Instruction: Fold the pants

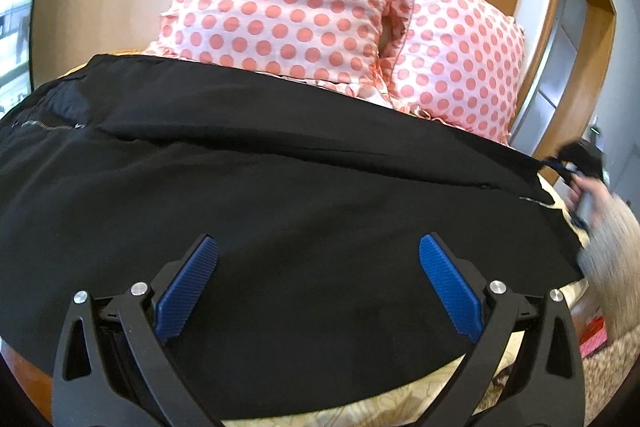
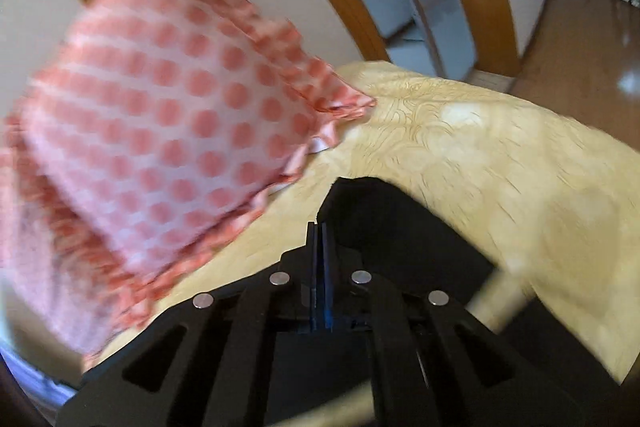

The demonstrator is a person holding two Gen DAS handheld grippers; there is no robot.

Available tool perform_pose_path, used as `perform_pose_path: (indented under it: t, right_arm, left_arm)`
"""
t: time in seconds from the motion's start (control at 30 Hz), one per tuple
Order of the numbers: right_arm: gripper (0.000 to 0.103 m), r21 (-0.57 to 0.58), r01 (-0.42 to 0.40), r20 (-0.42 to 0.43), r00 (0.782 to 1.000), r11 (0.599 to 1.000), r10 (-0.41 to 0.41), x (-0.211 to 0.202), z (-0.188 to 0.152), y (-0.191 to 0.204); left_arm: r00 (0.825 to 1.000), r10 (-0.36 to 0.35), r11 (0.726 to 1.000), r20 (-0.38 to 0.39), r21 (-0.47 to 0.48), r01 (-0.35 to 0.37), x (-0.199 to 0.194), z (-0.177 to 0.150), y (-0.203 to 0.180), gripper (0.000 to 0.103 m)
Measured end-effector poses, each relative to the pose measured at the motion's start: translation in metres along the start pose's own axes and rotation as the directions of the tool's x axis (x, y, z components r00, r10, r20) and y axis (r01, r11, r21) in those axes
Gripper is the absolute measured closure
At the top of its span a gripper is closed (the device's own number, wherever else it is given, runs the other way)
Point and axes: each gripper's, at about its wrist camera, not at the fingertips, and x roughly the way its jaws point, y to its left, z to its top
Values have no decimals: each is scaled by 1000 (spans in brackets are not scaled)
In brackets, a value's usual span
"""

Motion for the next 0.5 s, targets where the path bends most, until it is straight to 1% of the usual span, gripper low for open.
perform_pose_path:
  t: [0.03,0.07,0.1,0.17,0.2,0.27,0.3,0.37,0.43,0.5]
  right_arm:
    - [101,10,-38,13,999,999,38,-21,-11,-6]
    - [101,20,-58,20,998,998,58,-39,-21,-12]
    - [101,41,-72,21,997,997,71,-56,-35,-21]
    - [101,83,-74,2,997,994,74,-73,-57,-40]
    - [101,111,-68,-30,997,992,71,-78,-70,-51]
    - [101,158,-67,-79,994,985,80,-75,-83,-68]
    - [100,192,-77,-93,991,978,96,-71,-86,-76]
    - [99,223,-83,-110,988,971,109,-68,-86,-80]
    - [93,260,-71,-134,985,963,108,-67,-87,-84]
    - [74,303,-72,-156,980,950,124,-66,-88,-88]
  left_arm:
    - [1000,1,1000,1,-5,-1,-2,-1,1,2]
    - [1000,2,1000,6,-8,-2,-5,-1,1,2]
    - [1000,3,1000,11,-7,-3,-8,-2,2,2]
    - [1000,-1,1000,22,1,1,-13,-1,0,2]
    - [1000,-9,1000,26,4,9,-14,0,0,2]
    - [999,-40,999,30,-5,40,-15,2,-1,2]
    - [998,-60,998,30,-20,60,-15,4,-1,2]
    - [997,-76,996,33,-45,78,-17,6,0,2]
    - [996,-75,995,49,-65,78,-21,5,2,2]
    - [997,-42,995,62,-86,47,-26,4,7,2]
